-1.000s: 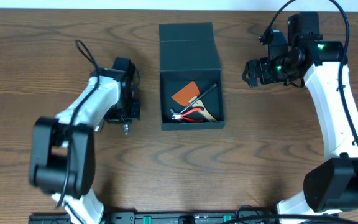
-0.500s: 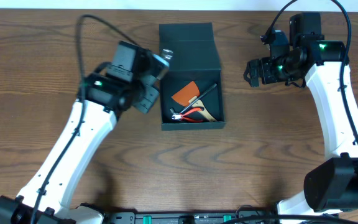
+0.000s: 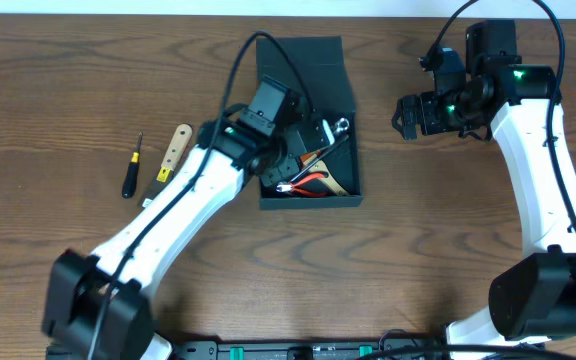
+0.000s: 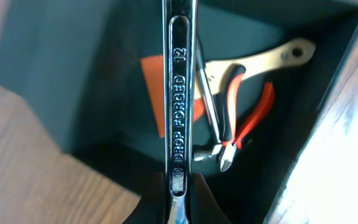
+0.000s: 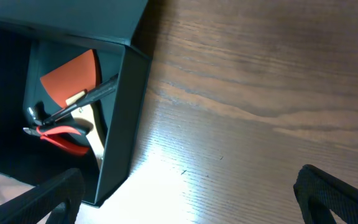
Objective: Pack container
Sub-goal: 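Carry the wrench into the green box, release, and withdraw left gripper, then lower the left gripper and grasp the wooden-handled tool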
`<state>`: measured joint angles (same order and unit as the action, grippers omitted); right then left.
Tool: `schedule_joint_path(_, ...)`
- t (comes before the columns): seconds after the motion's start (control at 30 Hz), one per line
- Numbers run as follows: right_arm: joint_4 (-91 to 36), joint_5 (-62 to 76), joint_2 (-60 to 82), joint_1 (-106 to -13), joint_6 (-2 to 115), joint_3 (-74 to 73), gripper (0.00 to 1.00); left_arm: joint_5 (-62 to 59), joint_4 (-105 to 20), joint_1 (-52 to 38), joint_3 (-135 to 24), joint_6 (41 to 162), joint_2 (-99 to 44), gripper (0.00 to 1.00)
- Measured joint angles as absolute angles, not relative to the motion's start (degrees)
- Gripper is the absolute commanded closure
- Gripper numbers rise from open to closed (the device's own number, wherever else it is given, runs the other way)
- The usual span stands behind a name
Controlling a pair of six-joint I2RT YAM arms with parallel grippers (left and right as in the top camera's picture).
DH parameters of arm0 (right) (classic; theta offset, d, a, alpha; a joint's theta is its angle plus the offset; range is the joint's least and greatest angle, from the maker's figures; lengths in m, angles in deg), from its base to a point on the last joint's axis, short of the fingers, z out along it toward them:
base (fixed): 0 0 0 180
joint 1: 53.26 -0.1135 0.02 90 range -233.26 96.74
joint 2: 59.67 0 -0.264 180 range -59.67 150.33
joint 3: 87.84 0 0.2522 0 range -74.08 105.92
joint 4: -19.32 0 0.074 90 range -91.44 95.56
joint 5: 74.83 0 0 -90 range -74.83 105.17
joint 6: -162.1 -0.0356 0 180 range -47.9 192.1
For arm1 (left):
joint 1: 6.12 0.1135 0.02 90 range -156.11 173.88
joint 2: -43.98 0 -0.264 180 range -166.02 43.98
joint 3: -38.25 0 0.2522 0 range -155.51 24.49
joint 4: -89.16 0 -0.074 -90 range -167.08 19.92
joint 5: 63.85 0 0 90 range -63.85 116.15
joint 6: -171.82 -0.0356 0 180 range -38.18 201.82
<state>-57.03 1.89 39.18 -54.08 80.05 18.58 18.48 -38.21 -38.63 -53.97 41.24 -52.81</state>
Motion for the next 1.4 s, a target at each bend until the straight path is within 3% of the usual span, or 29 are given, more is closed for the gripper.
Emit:
schedule_joint_path(0.33,-57.0,1.9,39.2,-54.1,80.0,18.6,0.01,18.4,-38.3,-38.6,-54.0,40.9,-60.8,0.94)
schedule_joint_path(0.37,-57.0,1.9,39.2,-54.1,80.0,18.6,0.01,18.4,-38.3,-38.6,-54.0,40.9,-61.4,0.89)
schedule_joint_path(0.4,-57.0,1.9,39.2,-54.1,80.0,18.6,0.01,18.4,-38.3,-38.6,-54.0,40.7,-61.9,0.75)
schedule_joint_path(0.53,-57.0,1.9,39.2,-54.1,80.0,18.6,0.01,18.4,-38.4,-38.6,-54.0,41.3,-63.9,0.73)
schedule_joint_path(0.57,-57.0,1.9,39.2,-54.1,80.0,18.6,0.01,18.4,-38.4,-38.6,-54.0,41.3,-64.3,0.55)
schedule_joint_path(0.6,-57.0,1.9,39.2,-54.1,80.0,18.6,0.01,18.4,-38.4,-38.6,-54.0,41.1,-64.5,0.44)
schedule_joint_path(0.73,-57.1,1.9,39.2,-54.1,80.0,18.6,0.01,18.4,-38.1,-38.6,-54.0,41.5,-64.6,0.4)
schedule_joint_path(0.9,-57.1,1.9,39.2,-54.1,80.0,18.6,0.01,19.2,-36.0,-38.6,-54.0,41.6,-63.1,0.27)
schedule_joint_path(1.0,-57.1,1.9,39.2,-54.1,80.0,18.6,0.01,22.3,-35.0,-38.6,-54.0,41.4,-58.1,0.11)
schedule_joint_path(1.13,-57.1,1.9,39.2,-54.1,80.0,18.6,0.01,26.8,-34.8,-38.1,-54.9,41.8,-47.3,0.0)
schedule_joint_path(1.4,-57.1,1.9,39.2,-54.1,80.0,18.6,0.01,29.3,-29.4,-25.4,-56.9,44.8,-39.7,0.01)
